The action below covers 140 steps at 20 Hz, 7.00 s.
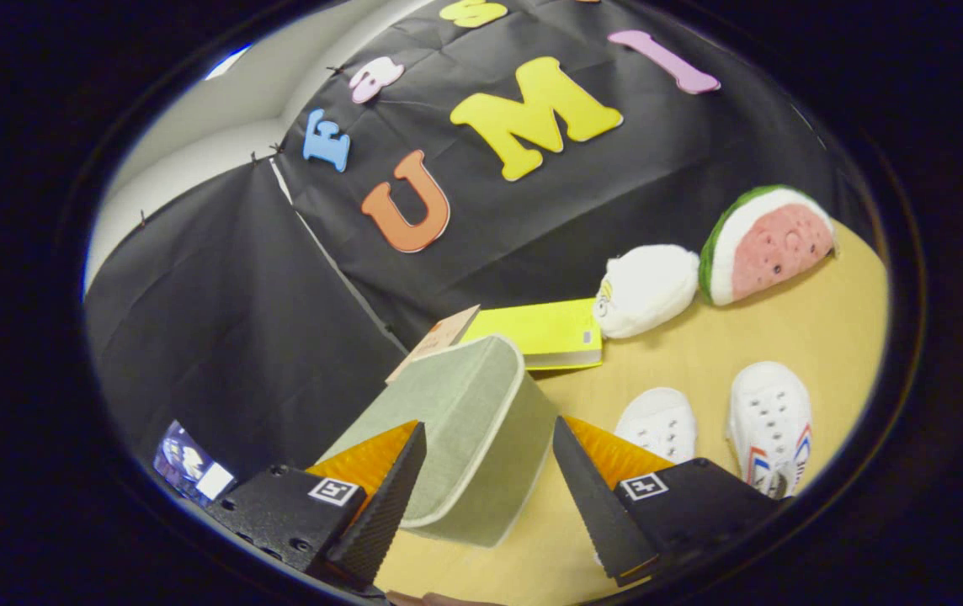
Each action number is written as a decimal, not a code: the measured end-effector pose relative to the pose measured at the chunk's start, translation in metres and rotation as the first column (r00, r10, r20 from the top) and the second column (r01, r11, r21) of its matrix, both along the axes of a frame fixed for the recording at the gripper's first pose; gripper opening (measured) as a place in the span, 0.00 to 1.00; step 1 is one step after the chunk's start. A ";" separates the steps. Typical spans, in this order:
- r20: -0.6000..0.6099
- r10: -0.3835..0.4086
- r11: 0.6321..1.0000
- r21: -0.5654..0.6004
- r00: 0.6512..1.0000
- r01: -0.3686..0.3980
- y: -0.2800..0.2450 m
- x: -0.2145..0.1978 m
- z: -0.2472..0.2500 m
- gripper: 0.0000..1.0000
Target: Open the storage box then place both shoes into the box .Put the left shoe in first, then the right shoe, with the right side of both shoes facing outward in a uniform manner.
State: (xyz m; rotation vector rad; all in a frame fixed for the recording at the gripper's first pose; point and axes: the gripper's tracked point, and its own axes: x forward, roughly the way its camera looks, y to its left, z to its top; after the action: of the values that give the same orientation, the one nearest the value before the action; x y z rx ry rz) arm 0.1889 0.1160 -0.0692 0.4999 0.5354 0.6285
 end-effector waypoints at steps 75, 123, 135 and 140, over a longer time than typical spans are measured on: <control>-0.115 0.095 0.940 -0.317 0.989 -0.127 0.134 -0.015 0.087 1.00; -0.524 -0.269 0.877 -0.480 0.808 -0.020 -0.102 -0.001 -0.078 0.06; -0.418 -0.243 0.950 -0.286 0.875 0.128 -0.013 -0.014 0.076 0.06; -0.379 -0.212 0.958 -0.262 0.901 0.115 0.041 -0.003 0.084 0.06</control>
State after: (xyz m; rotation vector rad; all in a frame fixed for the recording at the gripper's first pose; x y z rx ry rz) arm 0.1860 0.1572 0.0146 0.4467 0.9386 0.2897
